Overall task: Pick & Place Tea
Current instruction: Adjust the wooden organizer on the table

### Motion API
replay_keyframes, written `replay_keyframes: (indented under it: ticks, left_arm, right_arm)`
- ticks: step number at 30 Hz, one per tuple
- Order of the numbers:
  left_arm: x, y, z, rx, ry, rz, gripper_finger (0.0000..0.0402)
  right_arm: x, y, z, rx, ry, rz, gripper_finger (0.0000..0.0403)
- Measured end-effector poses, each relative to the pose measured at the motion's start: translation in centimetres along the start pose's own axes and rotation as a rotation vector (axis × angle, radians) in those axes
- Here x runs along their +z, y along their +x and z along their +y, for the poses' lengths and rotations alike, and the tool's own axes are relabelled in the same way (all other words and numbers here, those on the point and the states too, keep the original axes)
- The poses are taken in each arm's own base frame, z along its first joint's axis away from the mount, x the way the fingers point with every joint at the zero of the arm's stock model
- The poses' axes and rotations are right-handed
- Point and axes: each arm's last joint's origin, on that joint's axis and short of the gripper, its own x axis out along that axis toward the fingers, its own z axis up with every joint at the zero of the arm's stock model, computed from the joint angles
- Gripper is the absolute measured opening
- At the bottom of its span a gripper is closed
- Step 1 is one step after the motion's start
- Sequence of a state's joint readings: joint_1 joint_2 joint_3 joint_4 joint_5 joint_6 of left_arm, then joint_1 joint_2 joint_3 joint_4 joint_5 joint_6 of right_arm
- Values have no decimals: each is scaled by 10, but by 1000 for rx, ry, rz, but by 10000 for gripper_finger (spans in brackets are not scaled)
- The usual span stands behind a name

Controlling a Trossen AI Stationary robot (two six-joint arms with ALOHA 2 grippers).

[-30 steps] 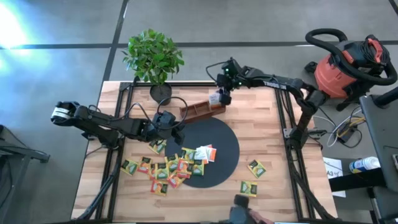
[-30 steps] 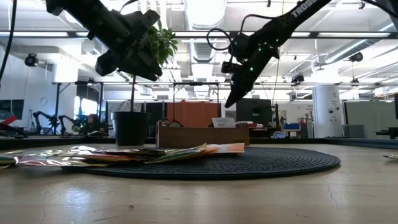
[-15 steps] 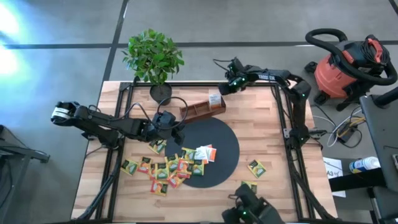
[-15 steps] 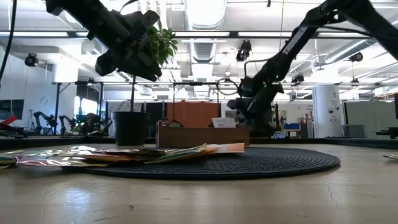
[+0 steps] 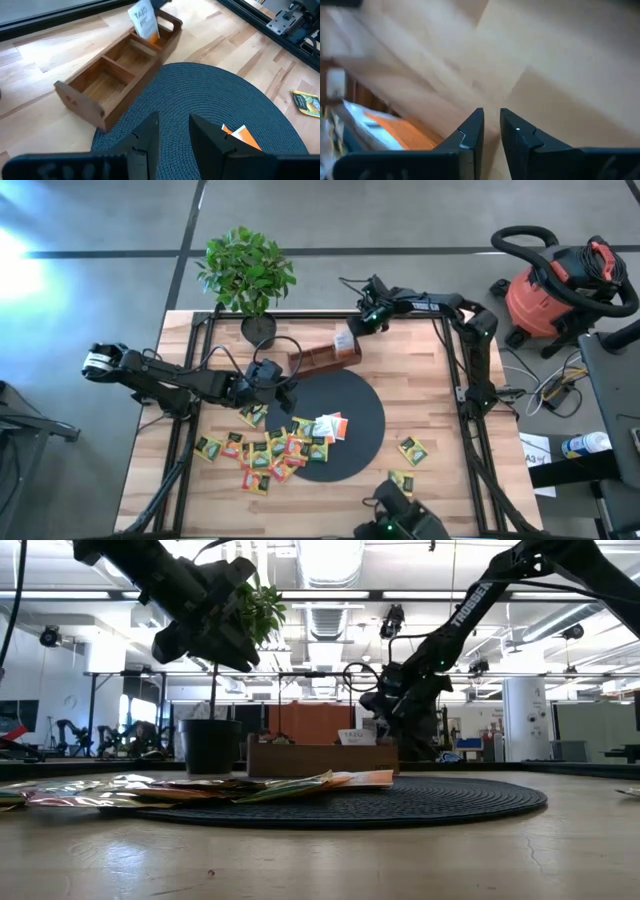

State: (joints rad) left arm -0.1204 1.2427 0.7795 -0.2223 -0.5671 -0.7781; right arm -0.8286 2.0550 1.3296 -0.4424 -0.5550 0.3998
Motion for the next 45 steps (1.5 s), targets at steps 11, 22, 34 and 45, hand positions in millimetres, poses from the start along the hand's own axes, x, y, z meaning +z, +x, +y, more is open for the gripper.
replay_keyframes:
  ticks: [11,22,34,45]
  left_arm:
    - [0,0,0,4,14,3,83]
    - [0,0,0,3,19,4,83]
    - [0,0,0,2,54,3,83]
    - [-12,1,11,64,-128,170,83]
  right_arm:
    - [-21,0,10,-15,-76,144,56]
    - [-35,-17,41,-13,-252,152,56]
    - [-74,-57,62,-186,-341,227,56]
    - [-150,-56,82,-148,-294,186,56]
